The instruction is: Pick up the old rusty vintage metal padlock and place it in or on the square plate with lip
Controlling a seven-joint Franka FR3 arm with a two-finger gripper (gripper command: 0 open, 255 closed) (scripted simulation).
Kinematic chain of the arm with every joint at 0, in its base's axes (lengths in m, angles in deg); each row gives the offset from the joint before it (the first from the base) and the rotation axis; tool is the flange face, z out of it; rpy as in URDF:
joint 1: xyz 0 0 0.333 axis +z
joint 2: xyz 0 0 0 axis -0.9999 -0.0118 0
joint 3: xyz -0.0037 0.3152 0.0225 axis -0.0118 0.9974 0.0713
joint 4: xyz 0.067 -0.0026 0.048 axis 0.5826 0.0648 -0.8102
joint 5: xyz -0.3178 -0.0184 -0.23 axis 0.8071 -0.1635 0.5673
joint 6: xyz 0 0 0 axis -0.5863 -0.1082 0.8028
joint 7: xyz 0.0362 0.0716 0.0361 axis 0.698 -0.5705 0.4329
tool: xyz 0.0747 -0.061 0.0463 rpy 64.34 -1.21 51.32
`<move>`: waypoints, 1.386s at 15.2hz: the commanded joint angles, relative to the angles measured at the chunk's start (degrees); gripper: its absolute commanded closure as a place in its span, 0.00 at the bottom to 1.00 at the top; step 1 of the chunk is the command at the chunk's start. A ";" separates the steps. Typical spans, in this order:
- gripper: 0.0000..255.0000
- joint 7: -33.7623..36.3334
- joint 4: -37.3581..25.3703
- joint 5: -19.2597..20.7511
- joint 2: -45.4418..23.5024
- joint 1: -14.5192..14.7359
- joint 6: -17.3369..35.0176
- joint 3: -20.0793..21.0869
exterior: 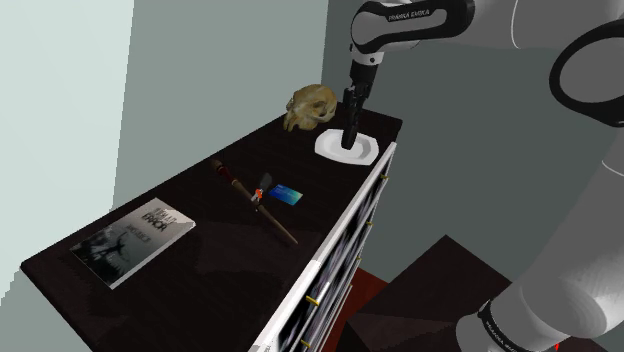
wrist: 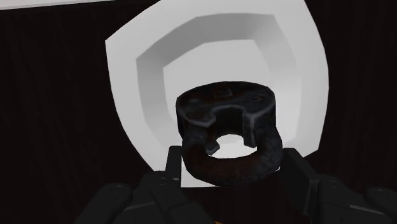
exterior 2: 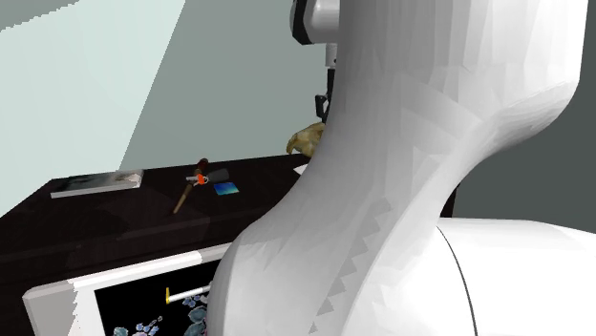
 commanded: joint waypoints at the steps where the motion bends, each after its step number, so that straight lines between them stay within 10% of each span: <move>1: 1.00 0.00 0.16 0.00 0.03 0.00 0.17 0.00; 5: 1.00 0.00 0.16 0.00 0.03 0.00 0.17 0.00; 6: 0.00 0.00 0.16 0.00 0.03 0.00 0.17 0.00; 21: 0.00 -0.01 -6.37 -0.01 0.59 0.01 -6.91 0.00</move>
